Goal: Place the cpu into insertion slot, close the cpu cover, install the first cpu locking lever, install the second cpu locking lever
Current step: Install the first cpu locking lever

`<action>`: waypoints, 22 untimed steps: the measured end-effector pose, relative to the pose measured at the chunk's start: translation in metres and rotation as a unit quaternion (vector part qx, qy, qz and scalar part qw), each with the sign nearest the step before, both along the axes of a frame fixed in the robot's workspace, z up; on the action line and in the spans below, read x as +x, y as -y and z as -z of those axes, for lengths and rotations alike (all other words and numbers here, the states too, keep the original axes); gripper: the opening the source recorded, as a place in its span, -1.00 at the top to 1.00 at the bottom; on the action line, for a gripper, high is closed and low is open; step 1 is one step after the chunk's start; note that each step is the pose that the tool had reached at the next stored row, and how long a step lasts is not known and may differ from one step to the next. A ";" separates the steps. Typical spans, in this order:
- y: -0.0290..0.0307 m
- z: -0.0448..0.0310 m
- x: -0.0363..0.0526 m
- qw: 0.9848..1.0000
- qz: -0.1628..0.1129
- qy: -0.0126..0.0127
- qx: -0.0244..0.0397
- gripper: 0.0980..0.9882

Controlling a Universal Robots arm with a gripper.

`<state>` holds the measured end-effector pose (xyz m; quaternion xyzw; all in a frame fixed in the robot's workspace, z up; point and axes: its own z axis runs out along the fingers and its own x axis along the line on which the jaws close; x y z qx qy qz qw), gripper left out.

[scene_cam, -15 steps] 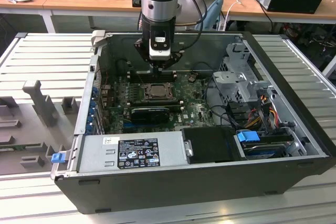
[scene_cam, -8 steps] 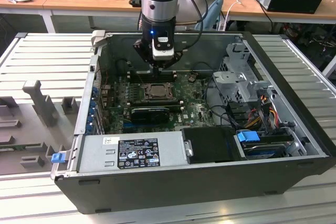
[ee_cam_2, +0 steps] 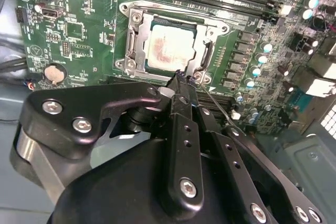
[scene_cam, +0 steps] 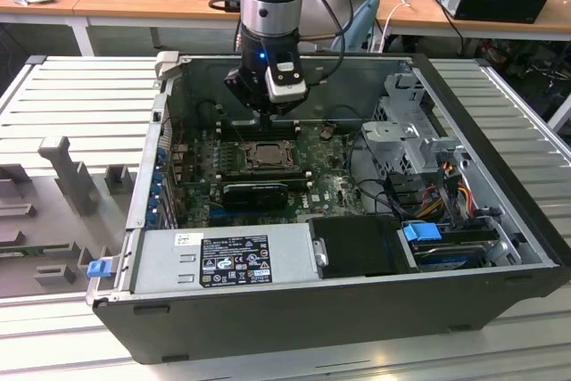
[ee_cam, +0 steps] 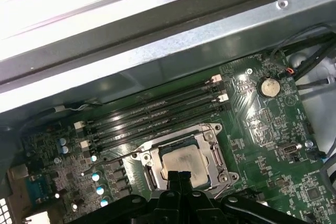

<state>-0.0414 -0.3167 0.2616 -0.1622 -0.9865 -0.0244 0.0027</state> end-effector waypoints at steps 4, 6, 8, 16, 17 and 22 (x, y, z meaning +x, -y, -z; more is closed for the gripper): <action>0.0000 0.0000 -0.0005 1.000 -0.008 0.000 0.000 0.98; 0.0000 0.0000 -0.0010 1.000 -0.011 0.000 0.000 0.98; 0.0000 0.0000 -0.0025 1.000 -0.016 0.000 0.000 0.98; 0.0000 0.0004 -0.0070 1.000 -0.017 0.000 0.000 0.98; 0.0000 0.0006 -0.0076 1.000 -0.017 0.000 0.000 0.98; 0.0000 0.0011 -0.0097 1.000 -0.018 0.000 0.000 0.98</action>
